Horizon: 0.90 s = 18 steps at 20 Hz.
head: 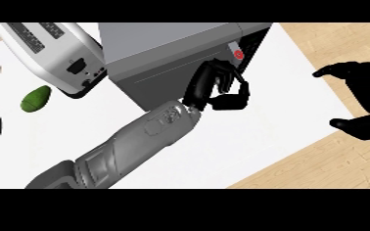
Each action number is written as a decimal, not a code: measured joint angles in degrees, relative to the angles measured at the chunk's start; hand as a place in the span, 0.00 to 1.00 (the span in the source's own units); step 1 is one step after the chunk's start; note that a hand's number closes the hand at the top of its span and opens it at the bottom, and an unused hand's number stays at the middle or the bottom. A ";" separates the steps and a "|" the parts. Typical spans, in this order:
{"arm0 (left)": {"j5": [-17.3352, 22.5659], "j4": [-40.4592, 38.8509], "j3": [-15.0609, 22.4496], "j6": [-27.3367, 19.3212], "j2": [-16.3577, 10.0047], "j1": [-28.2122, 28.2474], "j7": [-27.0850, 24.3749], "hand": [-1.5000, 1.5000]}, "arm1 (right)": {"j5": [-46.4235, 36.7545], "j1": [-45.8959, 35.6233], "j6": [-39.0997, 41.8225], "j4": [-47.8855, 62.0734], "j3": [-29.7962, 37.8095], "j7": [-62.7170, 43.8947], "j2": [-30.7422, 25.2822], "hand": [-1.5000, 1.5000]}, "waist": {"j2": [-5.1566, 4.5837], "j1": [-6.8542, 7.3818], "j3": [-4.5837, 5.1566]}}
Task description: Pick up the milk, place it into the microwave and close the microwave
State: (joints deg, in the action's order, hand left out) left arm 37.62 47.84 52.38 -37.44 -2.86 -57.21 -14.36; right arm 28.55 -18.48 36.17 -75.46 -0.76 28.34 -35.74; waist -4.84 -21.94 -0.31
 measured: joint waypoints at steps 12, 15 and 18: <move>2.31 -0.79 0.04 -2.59 -0.20 -0.26 -0.42 1.00 | 1.26 -1.75 3.78 -10.37 -5.67 -4.27 -1.55 1.00 | 0.32 -1.87 -0.08; 2.90 -0.98 -0.09 -3.17 -0.25 -0.26 -0.67 1.00 | 1.96 -1.73 4.06 -12.35 -6.50 -5.09 -1.55 1.00 | 0.35 -2.33 -0.06; 3.39 -0.85 -0.10 -4.08 -0.50 -0.03 -0.91 1.00 | 2.53 -1.52 4.31 -14.18 -7.35 -5.78 -1.44 1.00 | 0.45 -2.81 -0.08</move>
State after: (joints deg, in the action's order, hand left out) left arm 41.01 47.00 52.28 -41.52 -3.35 -57.24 -15.27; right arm 31.08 -20.00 40.47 -89.64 -8.11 22.56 -37.18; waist -4.40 -24.75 -0.39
